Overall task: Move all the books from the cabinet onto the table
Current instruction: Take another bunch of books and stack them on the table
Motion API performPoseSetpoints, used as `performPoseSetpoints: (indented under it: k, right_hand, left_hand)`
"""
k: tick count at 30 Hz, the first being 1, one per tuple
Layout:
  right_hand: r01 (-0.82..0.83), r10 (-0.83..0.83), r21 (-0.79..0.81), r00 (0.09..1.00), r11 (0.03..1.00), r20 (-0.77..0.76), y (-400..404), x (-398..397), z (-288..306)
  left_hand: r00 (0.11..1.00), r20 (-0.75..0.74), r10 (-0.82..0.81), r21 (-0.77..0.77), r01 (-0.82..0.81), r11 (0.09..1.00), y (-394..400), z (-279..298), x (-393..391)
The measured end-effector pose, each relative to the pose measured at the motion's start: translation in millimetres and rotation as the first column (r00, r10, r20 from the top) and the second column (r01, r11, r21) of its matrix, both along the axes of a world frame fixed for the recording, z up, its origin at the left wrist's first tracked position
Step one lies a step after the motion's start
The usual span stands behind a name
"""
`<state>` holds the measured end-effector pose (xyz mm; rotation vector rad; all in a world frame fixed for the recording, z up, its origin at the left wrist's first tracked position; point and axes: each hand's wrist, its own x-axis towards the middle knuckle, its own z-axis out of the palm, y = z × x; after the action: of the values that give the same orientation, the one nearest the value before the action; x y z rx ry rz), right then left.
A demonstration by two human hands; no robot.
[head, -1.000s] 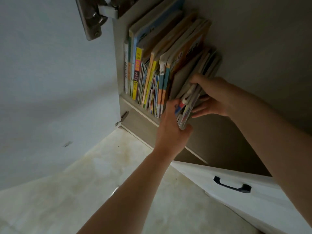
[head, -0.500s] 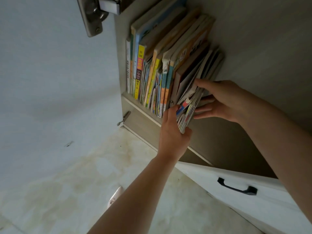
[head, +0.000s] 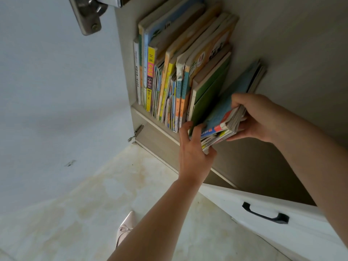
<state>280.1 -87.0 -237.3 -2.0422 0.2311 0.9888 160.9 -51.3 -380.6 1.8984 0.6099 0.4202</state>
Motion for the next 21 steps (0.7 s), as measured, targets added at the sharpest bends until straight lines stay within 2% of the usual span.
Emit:
performPoseSetpoints:
  k: [4,8,10,13,17,21]
  right_hand:
    - [0.013,-0.013,-0.003,1.000,1.000,0.004,-0.1,0.6,-2.2]
    - [-0.003,0.003,-0.020,1.000,1.000,0.002,-0.7,1.2,-3.6]
    - [0.003,-0.003,-0.024,1.000,1.000,0.007,-0.4,1.9,-3.9]
    - [0.019,-0.018,-0.036,1.000,0.999,0.015,0.3,2.9,-5.2]
    - [0.020,-0.019,-0.047,0.999,0.999,0.027,1.4,2.8,-5.6]
    - [-0.010,0.012,-0.056,0.999,0.998,0.036,1.5,1.6,-5.0]
  left_hand:
    - [0.999,-0.014,0.033,-0.132,-0.035,0.991,-6.1,3.1,1.7]
    - [1.000,0.012,0.019,-0.198,-0.016,0.980,-8.1,3.5,4.4]
    - [0.997,0.015,0.073,-0.219,-0.068,0.973,-7.1,4.2,6.9]
    - [0.987,0.034,0.159,-0.208,-0.149,0.967,-5.2,2.9,10.3]
    - [0.985,0.040,0.167,-0.221,-0.154,0.963,-5.0,2.0,10.2]
    - [0.992,0.044,0.118,-0.073,-0.115,0.991,-9.5,0.8,12.3]
